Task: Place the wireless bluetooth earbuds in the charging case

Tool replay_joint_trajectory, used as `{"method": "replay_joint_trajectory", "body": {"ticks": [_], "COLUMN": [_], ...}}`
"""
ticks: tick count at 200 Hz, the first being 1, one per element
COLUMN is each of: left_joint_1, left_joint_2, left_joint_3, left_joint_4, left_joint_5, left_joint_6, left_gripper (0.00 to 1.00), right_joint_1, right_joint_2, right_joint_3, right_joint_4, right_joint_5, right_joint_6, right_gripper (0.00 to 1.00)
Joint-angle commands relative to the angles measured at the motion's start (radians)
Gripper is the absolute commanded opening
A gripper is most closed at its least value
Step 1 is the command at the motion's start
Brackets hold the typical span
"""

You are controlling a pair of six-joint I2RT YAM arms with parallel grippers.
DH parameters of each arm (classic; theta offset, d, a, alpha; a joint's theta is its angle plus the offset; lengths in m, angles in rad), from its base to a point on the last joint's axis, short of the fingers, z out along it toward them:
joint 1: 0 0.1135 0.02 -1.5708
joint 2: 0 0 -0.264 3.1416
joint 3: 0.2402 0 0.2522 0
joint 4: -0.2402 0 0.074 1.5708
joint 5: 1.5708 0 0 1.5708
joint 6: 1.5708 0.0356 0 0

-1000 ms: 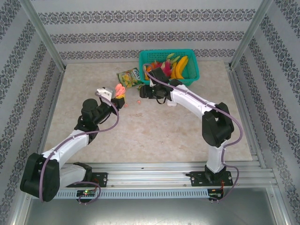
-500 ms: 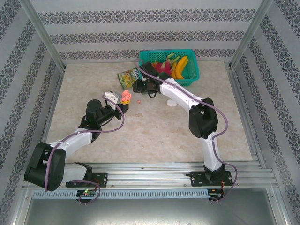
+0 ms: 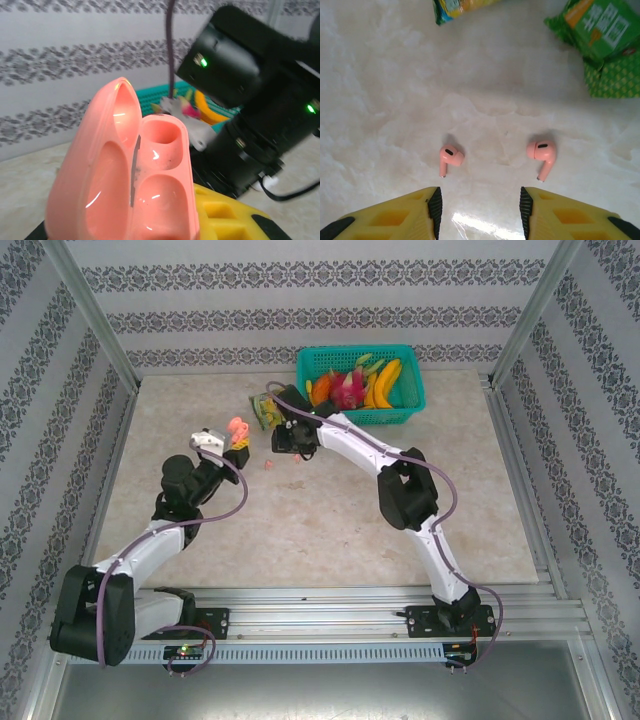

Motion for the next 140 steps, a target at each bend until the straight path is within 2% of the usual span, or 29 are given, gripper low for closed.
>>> {"method": "replay_joint_trajectory", "body": {"ticks": [1, 48, 140], "left_joint_1": [0.032, 0.067, 0.095], "left_joint_2": [-0.051, -0.100, -0.163], "left_joint_3": [-0.013, -0.047, -0.082], "left_joint_4": [0.040, 0.050, 0.033], "left_joint_5": [-0.061, -0.180, -0.208], "left_joint_6": [-0.036, -0.087, -0.111], "left_gripper": [0.00, 0.00, 0.00], "right_joint_1": [0.033, 0.094, 0.161], "right_joint_2": [0.047, 0.145, 0.255], "right_joint_3": [0.081, 0.239, 0.379], "right_joint_4": [-0.060, -0.150, -0.161], "right_joint_5": [0.055, 0.208, 0.437], "right_joint_6": [0.057, 0.152, 0.213], "right_gripper": [0.49, 0.52, 0.51]}}
